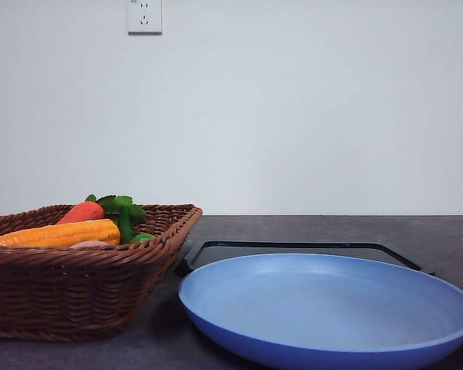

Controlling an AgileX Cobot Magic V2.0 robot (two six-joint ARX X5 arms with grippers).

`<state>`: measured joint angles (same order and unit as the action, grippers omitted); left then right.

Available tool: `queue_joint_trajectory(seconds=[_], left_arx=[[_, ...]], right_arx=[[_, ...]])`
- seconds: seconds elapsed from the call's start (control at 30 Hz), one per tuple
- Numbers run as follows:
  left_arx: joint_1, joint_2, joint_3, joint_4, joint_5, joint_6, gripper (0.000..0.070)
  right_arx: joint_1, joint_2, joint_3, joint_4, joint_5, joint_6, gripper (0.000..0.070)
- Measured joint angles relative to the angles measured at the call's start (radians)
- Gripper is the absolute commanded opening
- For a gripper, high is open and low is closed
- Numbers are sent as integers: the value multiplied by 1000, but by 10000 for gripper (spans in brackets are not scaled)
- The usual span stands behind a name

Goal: Transfer egg from basket to plate and serve

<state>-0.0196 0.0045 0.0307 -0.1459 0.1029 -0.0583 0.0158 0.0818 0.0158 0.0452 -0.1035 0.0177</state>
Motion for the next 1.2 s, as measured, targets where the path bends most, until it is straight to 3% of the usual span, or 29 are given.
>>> queue_joint_trajectory(seconds=[0.13,0.23,0.43,0.63,0.73,0.93,1.2], left_arx=[[0,0,0,0,4,-27,0],[0,0,0,0,5,-119,0],[0,0,0,0,9,-364,0],[0,0,1,-3,55,-457,0],[0,8,10,-43,58,-473,0],[0,91,122,-96,82,-480,0],[0,303,247,-113,186,-422,0]], right_arx=[[0,0,0,133,-1,-2,0],[0,0,0,220,-1,33,0],[0,0,0,275,-7,228,0],[0,0,0,275,-9,447,0],[0,0,32,164,-9,514,0],[0,68,215,-122,-10,526,0],[0,283,445,-296,-91,424,0]])
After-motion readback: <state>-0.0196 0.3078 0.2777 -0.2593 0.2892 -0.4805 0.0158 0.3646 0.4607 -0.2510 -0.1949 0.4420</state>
